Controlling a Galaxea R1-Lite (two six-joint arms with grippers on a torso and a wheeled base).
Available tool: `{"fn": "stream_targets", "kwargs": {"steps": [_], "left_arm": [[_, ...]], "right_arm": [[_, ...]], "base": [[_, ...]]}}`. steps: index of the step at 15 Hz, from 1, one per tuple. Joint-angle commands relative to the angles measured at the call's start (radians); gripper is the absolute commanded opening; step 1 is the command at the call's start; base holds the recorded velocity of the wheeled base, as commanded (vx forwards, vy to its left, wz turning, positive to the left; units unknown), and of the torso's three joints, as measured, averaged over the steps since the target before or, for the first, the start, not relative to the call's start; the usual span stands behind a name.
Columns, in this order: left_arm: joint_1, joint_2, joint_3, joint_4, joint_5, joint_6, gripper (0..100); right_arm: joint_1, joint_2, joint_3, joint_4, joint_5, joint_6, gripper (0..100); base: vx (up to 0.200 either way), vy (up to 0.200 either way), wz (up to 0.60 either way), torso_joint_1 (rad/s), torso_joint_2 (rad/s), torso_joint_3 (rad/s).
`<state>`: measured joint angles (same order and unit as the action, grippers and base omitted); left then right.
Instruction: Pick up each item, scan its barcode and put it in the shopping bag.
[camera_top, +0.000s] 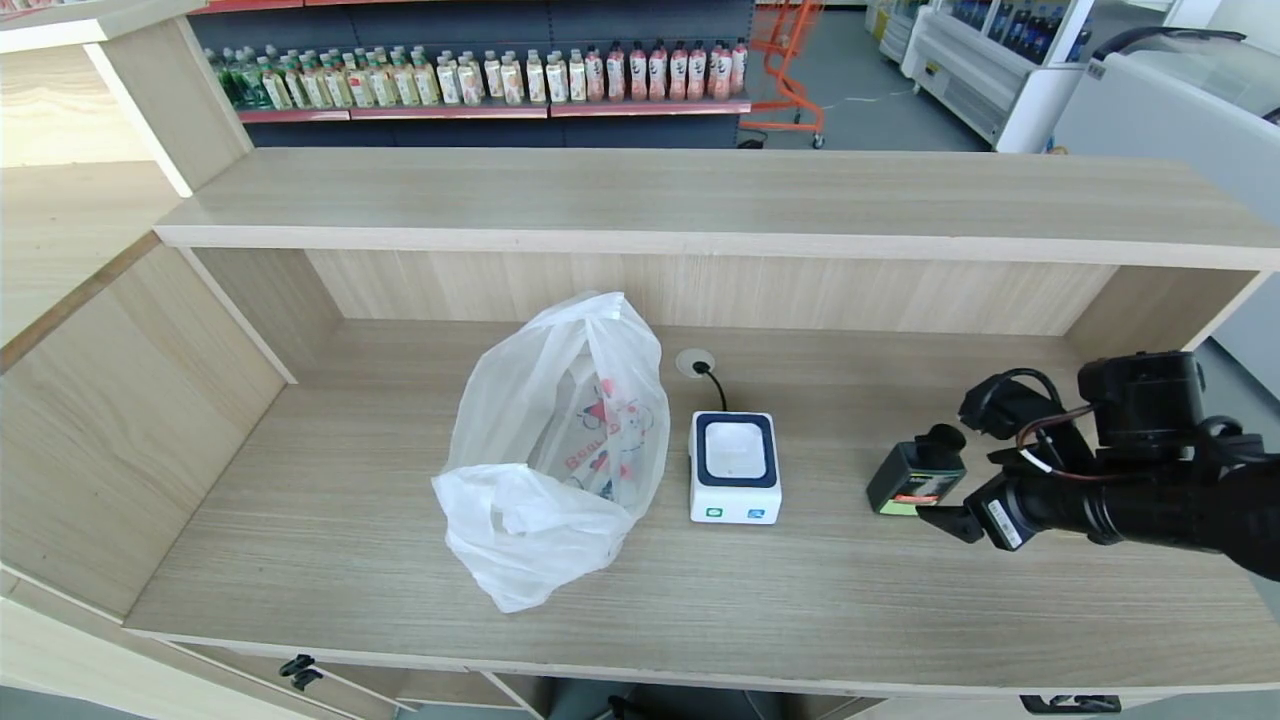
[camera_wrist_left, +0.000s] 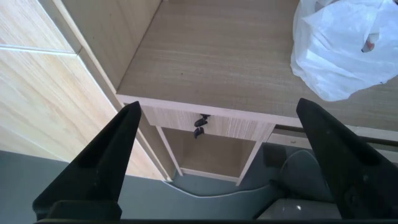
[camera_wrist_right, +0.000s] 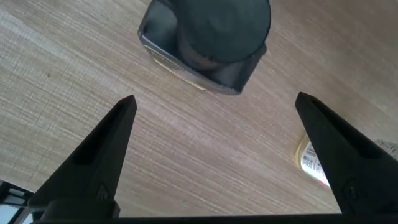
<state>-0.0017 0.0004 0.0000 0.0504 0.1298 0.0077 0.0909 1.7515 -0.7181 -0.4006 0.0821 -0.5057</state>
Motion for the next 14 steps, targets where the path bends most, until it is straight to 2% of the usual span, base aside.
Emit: {"fn": "stream_targets", "kwargs": {"steps": [1,6,12,13,14], "left_arm": [[0.000,0.000,0.000,0.000,0.001,0.000,100],[0.000,0.000,0.000,0.000,0.001,0.000,100],[0.000,0.000,0.000,0.000,0.001,0.000,100],[0.000,0.000,0.000,0.000,0.001,0.000,100],[0.000,0.000,0.000,0.000,0.001,0.000,100]], "right_arm": [[0.030,0.062,-0.044,-0.003,0.002,0.000,100],[0.084,0.149,-0.133,-0.047,0.001,0.000,100],[0.101,0.200,-0.182,-0.049,0.007,0.003,100],[0.110,0.201,-0.185,-0.049,0.007,0.004,0],[0.118,0.198,-0.187,-0.049,0.007,0.007,0]], "base": [[0.000,0.000,0.00,0.000,0.00,0.000],[0.000,0.000,0.00,0.000,0.00,0.000],[0.000,0.000,0.00,0.000,0.00,0.000],[0.000,0.000,0.00,0.000,0.00,0.000],[0.000,0.000,0.00,0.000,0.00,0.000]]}}
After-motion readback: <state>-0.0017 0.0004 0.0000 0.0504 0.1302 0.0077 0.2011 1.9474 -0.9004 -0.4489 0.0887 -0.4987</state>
